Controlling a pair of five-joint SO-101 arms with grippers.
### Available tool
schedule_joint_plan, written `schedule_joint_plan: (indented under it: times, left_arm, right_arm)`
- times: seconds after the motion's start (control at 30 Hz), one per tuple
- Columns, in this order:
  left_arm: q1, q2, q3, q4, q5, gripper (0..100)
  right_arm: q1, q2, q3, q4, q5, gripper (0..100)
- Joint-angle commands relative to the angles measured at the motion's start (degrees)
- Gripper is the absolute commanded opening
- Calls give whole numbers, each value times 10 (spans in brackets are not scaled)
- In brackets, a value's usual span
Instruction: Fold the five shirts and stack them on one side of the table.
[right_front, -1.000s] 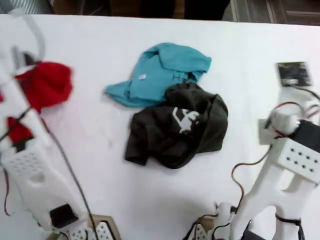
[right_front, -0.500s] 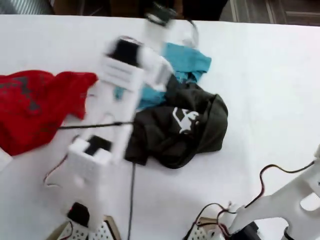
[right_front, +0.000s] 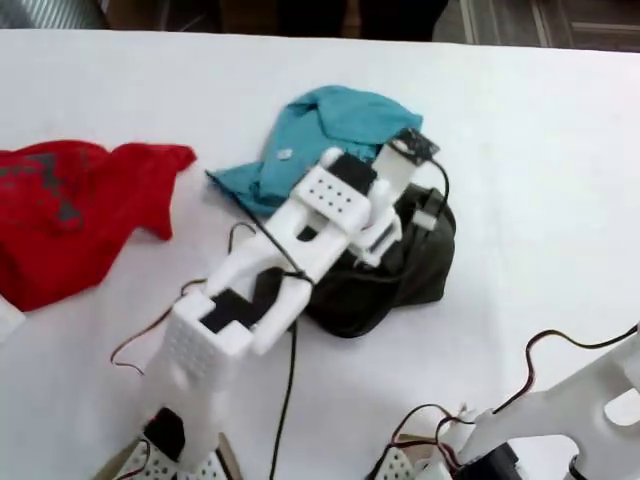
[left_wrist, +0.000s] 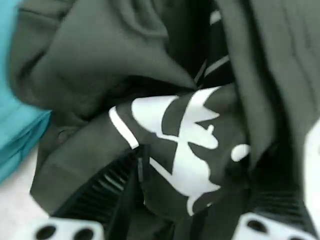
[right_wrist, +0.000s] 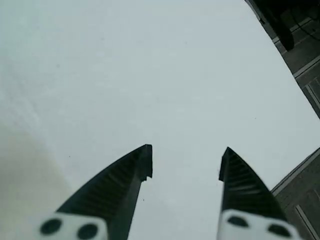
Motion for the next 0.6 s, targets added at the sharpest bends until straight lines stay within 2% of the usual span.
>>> schedule_joint_plan:
  times: [0.0, 0.1, 0.2, 0.37, 0.47, 0.57]
  left_arm:
    - [2, -33, 37, -24, -69, 246]
    - [-17, -35, 58, -24, -95, 23]
    - [-56, -45, 35, 12, -94, 45]
    - [-151, -83, -99, 149, -96, 25]
    - [-235, -111, -193, 219, -98, 25]
    - [-352, -145, -258, 224, -98, 25]
  right_arm:
    - [2, 0, -22, 2, 5, 222]
    - [2, 0, -22, 2, 5, 222]
    - [1, 0, -22, 2, 5, 222]
    - [0, 0, -21, 2, 4, 222]
    - [-19, 1, -11, 2, 4, 222]
    - [-51, 0, 17, 2, 0, 221]
